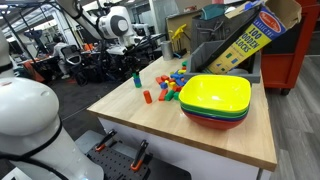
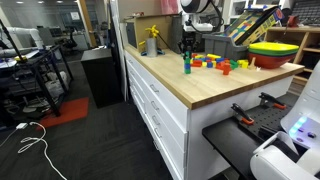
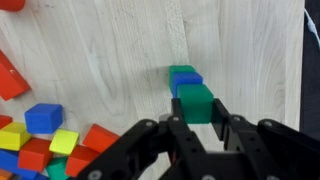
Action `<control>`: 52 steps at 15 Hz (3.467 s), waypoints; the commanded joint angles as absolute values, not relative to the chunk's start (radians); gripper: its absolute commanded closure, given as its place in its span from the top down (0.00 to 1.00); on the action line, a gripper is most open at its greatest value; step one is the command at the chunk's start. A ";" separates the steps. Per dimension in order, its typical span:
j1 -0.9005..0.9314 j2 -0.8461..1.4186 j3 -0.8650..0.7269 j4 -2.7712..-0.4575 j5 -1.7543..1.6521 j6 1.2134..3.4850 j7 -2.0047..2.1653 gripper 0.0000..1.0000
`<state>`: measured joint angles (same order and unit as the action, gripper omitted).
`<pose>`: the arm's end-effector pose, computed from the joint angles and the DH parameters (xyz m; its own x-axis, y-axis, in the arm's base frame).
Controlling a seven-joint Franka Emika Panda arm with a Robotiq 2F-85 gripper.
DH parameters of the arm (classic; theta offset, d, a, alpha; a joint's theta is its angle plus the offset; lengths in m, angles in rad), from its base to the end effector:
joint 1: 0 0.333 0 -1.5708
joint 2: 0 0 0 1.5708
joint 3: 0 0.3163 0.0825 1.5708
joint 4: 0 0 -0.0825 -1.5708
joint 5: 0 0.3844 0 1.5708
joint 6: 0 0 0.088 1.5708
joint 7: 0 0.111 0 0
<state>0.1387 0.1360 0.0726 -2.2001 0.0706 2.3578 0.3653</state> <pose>0.5370 0.1161 0.3196 0.9792 -0.2027 -0.0027 -0.2025 -0.9772 -0.0639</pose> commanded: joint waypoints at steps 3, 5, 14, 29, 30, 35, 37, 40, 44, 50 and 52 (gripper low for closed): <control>0.134 0.100 0.079 -2.249 0.091 2.418 0.372 0.08; 0.133 0.098 0.079 -2.251 0.092 2.419 0.370 0.08; 0.128 0.069 0.081 -2.252 0.125 2.404 0.344 0.08; 0.113 0.086 0.076 -2.242 0.120 2.398 0.291 0.08; 0.113 0.088 0.077 -2.242 0.120 2.398 0.284 0.08; 0.113 0.091 0.077 -2.248 0.118 2.398 0.281 0.08; 0.113 0.091 0.077 -2.250 0.118 2.398 0.282 0.08; 0.114 0.091 0.078 -2.253 0.119 2.398 0.282 0.08; 0.116 0.091 0.080 -2.253 0.122 2.397 0.279 0.08; 0.118 0.094 0.082 -2.257 0.124 2.397 0.267 0.08; 0.117 0.095 0.082 -2.257 0.125 2.395 0.263 0.08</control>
<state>0.1265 0.1074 0.0739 -2.2456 0.1031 2.3969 0.2973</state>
